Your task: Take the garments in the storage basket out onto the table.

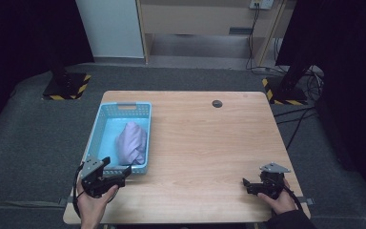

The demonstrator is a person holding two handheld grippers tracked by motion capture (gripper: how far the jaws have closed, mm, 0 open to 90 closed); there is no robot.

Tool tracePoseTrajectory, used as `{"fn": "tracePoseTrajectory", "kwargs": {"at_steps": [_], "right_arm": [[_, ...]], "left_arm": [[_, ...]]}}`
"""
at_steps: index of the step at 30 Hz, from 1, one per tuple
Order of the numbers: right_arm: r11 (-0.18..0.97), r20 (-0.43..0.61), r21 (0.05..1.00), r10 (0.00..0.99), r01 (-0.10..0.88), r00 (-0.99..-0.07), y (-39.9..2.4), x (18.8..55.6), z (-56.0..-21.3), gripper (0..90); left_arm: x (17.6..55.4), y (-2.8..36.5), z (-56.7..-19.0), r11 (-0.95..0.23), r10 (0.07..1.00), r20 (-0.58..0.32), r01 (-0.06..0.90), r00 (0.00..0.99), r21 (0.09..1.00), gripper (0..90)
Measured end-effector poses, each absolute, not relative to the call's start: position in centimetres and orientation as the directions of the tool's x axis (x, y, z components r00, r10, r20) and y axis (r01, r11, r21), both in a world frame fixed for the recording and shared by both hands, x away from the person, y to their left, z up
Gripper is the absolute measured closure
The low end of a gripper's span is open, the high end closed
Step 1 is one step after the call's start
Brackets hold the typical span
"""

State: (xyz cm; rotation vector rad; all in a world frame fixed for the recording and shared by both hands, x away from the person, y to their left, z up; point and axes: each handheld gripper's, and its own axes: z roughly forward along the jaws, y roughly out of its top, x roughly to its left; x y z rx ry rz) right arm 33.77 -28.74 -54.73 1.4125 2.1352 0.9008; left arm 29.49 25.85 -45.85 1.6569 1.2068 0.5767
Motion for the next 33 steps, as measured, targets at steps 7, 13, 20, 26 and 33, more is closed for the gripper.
{"fn": "tracePoseTrajectory", "kwargs": {"at_steps": [7, 13, 20, 26, 33], "right_arm": [[0.272, 0.004, 0.715, 0.92, 0.644, -0.393, -28.7, 33.8, -54.7, 0.4], [0.273, 0.003, 0.715, 0.92, 0.644, -0.393, -28.7, 33.8, -54.7, 0.4], [0.272, 0.004, 0.714, 0.92, 0.644, -0.393, -28.7, 33.8, -54.7, 0.4], [0.272, 0.004, 0.715, 0.92, 0.644, -0.393, -28.7, 33.8, -54.7, 0.4], [0.273, 0.003, 0.715, 0.92, 0.644, -0.393, -28.7, 33.8, -54.7, 0.4]], "left_arm": [[30.5, 26.0, -45.5, -0.03, 0.909, -0.163, 0.452, 0.383, 0.891, 7.6], [31.3, 26.1, -45.1, -0.028, 0.911, -0.166, 0.459, 0.378, 0.888, 7.6], [32.2, 26.0, -44.7, -0.021, 0.909, -0.178, 0.468, 0.376, 0.883, 7.6], [32.9, 26.0, -44.7, -0.022, 0.913, -0.175, 0.473, 0.368, 0.881, 7.7], [33.7, 26.0, -44.7, -0.026, 0.92, -0.168, 0.481, 0.355, 0.876, 7.7]]}}
